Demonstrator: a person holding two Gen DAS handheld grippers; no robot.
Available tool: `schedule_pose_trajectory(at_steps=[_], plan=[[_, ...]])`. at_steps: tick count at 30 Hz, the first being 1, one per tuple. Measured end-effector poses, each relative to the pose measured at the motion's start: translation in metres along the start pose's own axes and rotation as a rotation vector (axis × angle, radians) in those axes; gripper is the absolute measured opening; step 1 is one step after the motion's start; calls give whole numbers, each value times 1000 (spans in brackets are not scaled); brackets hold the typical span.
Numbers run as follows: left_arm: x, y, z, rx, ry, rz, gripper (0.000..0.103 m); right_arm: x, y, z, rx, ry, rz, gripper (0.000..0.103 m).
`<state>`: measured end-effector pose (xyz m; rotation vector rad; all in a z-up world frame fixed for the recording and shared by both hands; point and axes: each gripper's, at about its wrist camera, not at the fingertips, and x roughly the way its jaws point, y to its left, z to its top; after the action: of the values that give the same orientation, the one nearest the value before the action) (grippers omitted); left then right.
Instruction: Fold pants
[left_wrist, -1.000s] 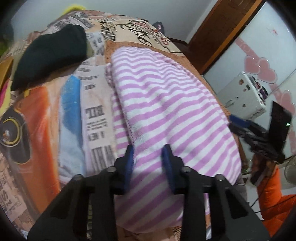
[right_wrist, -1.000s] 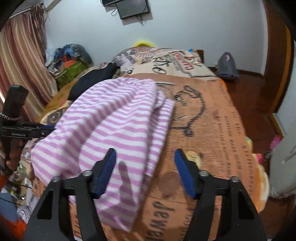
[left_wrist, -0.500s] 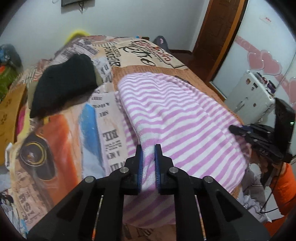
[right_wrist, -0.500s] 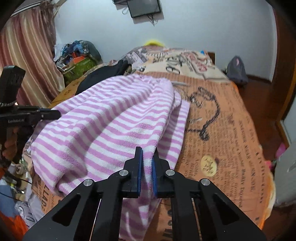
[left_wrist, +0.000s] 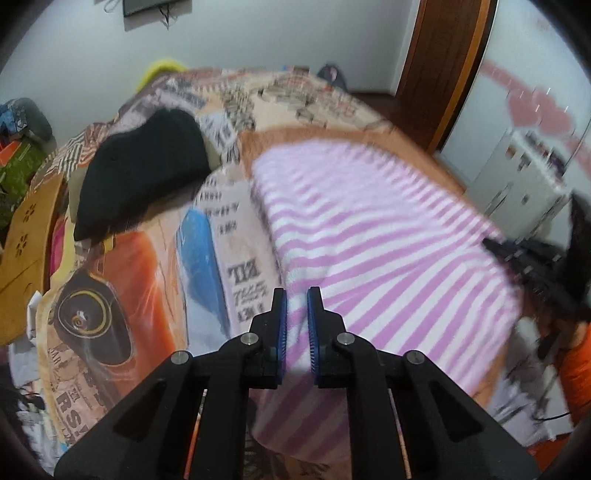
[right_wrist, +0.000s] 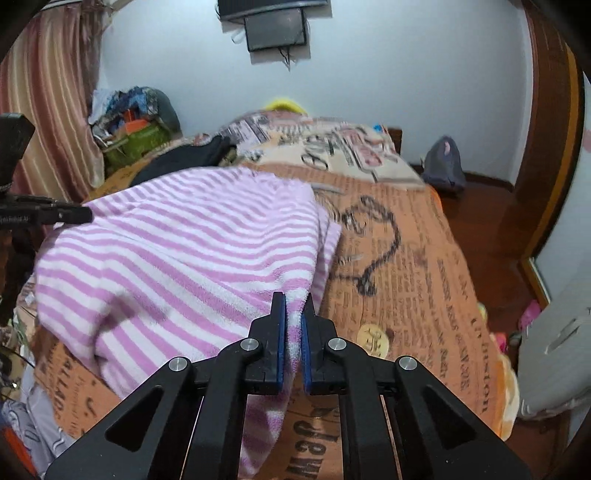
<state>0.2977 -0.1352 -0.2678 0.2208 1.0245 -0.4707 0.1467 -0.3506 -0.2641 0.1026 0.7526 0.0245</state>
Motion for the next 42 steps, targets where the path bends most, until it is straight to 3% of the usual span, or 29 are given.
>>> schedule_pose_trajectory(at_steps=[3,6,7,9,11,14,18,24,27,29,30,32,33,34,42], plan=[[6,10,-4,-36,44,4,11,-2,0,-3,8,38,21,7],[-18,22,-8,-75,-4,-14,15,-17,-1,-4,15,37,12,14],[-25,25,-10,-82,-15,-15,23,-23,-2,-4,22,35,9,18],[-41,29,-15,-96,-42,-17,43,-36,-7,-7,62,28,18,38],[-56,28,-24,-99,-66,-25,57,-45,-8,-10,94,17,37,41],[-65,16,-40,-82,-57,-60,59,-53,-3,-20,121,35,54,43],[-54,-4,-62,-73,-2,-127,63,-49,9,-38,148,75,86,53],[-24,-17,-77,-116,84,-174,66,-41,14,-48,220,92,122,53],[-24,-20,-73,-126,46,-163,65,-41,13,-47,254,78,171,53],[-26,-22,-69,-123,31,-163,46,-39,16,-46,246,81,185,49],[-25,-22,-66,-121,35,-169,41,-38,17,-46,240,84,184,43],[-22,-25,-63,-107,40,-156,20,-36,19,-47,232,87,171,31],[-21,-27,-62,-96,38,-136,19,-35,19,-47,235,83,157,18],[-22,-28,-61,-86,33,-116,16,-35,20,-47,229,80,147,13],[-47,-21,-66,-39,-35,-50,11,-41,26,-46,102,23,30,7]])
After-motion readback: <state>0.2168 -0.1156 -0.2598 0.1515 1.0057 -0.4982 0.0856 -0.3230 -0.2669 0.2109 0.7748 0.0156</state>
